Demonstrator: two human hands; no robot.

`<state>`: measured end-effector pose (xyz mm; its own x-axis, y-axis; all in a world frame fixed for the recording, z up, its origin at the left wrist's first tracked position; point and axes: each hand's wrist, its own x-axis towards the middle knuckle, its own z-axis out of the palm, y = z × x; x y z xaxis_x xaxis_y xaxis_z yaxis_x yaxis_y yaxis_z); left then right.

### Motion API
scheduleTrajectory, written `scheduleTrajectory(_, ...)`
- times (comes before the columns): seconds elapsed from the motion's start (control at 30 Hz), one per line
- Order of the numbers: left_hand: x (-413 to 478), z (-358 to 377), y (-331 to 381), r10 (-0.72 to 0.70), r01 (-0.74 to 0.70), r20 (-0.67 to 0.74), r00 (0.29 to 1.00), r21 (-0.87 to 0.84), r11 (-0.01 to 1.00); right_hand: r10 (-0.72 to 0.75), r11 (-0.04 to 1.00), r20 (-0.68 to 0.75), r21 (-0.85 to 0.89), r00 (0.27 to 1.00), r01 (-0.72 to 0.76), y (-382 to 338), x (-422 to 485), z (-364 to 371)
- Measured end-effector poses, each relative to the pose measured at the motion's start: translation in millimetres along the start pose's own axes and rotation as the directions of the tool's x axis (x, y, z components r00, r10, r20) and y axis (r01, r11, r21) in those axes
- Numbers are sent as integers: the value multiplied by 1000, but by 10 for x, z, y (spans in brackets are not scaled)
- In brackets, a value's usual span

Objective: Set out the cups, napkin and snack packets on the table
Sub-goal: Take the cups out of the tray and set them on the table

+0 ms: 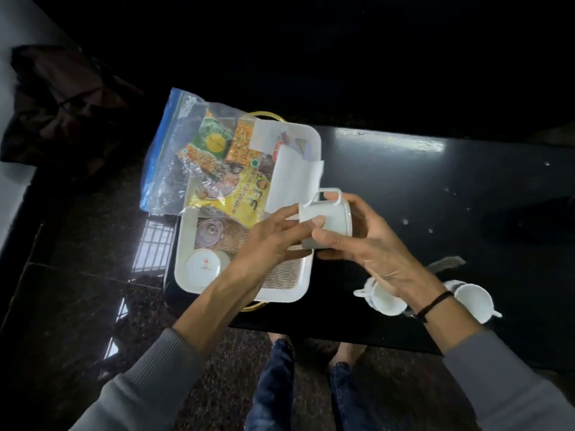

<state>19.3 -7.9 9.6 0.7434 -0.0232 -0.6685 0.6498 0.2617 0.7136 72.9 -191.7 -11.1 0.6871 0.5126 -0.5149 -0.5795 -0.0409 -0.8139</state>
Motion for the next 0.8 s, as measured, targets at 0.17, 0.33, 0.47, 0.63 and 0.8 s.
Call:
scheduleTrajectory(0.17, 348, 431, -117, 60, -64, 38, 998, 131, 989, -113, 843, -219, -538, 969, -23, -104, -218, -597)
scheduleTrajectory(0.33, 650, 751, -298, 194, -188, 22, 981, 376, 908, -237, 544, -277, -832, 931, -109, 14, -239, -902)
scheduleTrajectory(0.47, 784, 887, -439, 223, -185, -29, 974, 462, 868, -305, 450, -238, -890, 922, -81, 175, -217, -1013)
scheduleTrajectory(0.63, 853, 917, -611, 188, -141, -78, 979, 403, 904, -345, 383, -201, -922, 917, -58, 331, -173, -1061)
scheduleTrajectory(0.8, 905, 932, -712, 136, -94, -98, 986, 352, 931, -321, 420, -194, -907, 927, -45, 428, -171, -1104)
